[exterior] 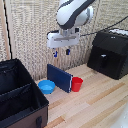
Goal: Please move the gripper into proximity with the fryer handle. Once close enough, gingerly grasp the handle and gently tug the fryer basket open in your direction.
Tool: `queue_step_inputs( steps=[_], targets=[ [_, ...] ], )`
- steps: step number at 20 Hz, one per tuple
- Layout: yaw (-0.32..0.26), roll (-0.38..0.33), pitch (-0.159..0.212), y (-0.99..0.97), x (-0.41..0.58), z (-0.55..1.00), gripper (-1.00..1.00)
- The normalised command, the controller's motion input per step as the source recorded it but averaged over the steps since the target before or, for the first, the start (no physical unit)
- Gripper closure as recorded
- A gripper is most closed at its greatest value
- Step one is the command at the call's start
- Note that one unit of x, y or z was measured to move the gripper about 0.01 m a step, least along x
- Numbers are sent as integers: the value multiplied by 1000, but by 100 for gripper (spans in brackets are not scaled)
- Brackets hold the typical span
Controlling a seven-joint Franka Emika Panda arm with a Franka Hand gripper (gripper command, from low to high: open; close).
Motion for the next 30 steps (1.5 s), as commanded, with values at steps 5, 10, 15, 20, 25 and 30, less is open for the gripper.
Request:
queue_step_inputs(
  steps=[5,10,15,20,25,30],
  targets=[
    [-285,-22,-34,2,-10,102,-100],
    [-370,-15,-10,-9,26,55,-100],
    [-370,-48,-1,-70,45,13,-100],
    [-279,-192,-3,-119,3,0,-100],
    [-200,-301,-21,-73,18,0,-100],
    [-129,-374,-79,-64,18,0,-100]
  ],
)
